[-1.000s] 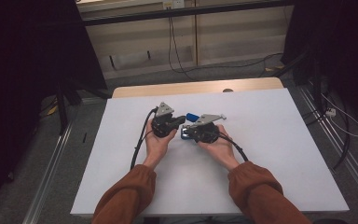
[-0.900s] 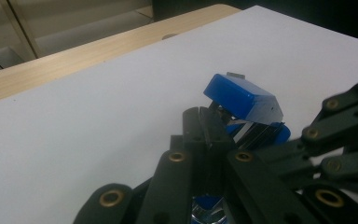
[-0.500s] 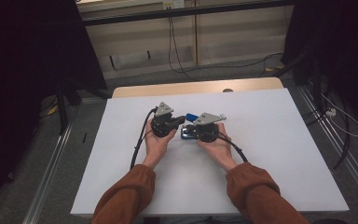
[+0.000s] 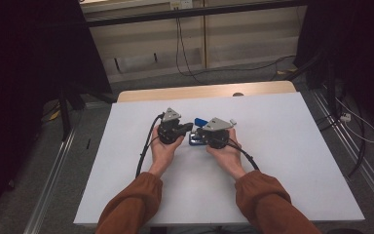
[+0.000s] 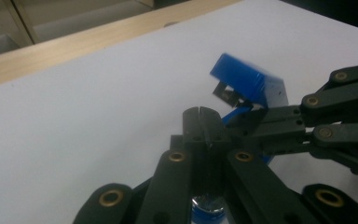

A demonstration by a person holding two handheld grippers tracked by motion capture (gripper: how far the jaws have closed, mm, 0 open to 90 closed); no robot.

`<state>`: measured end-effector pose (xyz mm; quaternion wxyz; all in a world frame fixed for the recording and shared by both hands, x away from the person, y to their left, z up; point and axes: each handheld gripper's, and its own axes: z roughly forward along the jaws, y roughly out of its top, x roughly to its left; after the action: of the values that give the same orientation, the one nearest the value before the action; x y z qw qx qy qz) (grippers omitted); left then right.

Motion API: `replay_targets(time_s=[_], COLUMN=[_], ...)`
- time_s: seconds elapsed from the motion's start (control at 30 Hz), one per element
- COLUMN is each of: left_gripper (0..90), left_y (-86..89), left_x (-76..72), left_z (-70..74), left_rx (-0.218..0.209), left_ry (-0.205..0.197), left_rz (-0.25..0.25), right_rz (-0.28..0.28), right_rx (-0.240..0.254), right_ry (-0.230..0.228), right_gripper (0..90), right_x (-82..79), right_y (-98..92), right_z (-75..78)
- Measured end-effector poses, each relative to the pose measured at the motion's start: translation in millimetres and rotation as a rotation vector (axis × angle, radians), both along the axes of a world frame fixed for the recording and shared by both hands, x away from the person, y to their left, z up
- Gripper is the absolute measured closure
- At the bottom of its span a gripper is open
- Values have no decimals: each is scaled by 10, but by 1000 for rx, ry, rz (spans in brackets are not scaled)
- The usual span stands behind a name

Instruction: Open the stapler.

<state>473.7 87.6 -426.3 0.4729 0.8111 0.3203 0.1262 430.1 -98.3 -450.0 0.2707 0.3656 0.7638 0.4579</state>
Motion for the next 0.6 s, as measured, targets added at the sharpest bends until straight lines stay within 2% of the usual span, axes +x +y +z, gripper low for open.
replay_targets(time_s=[0.07, 0.17, 0.27, 0.4, 0.43, 0.6], left_gripper=[900, 900, 900, 900, 900, 900], left_y=[1, -36, -54, -40, -29, -31], left_x=[2, -12, -5, 7, 10, 5], left_z=[-10, -36, -62, -68, -73, -101], left_rx=[10, 27, 48, 51, 41, 27], left_ry=[0, 20, 17, 23, 33, 24], left_rz=[-4, -14, -20, -12, -12, -12], right_rz=[1, 3, 1, 2, 1, -2], right_rx=[0, -5, -6, -12, -16, -7], right_ry=[0, 3, 4, 3, 0, 2], right_gripper=[900, 900, 900, 900, 900, 900], right_x=[1, 5, 6, 3, 5, 2], right_y=[3, -1, -7, -5, -7, -2], right_z=[-1, -5, -3, -5, -2, -7])
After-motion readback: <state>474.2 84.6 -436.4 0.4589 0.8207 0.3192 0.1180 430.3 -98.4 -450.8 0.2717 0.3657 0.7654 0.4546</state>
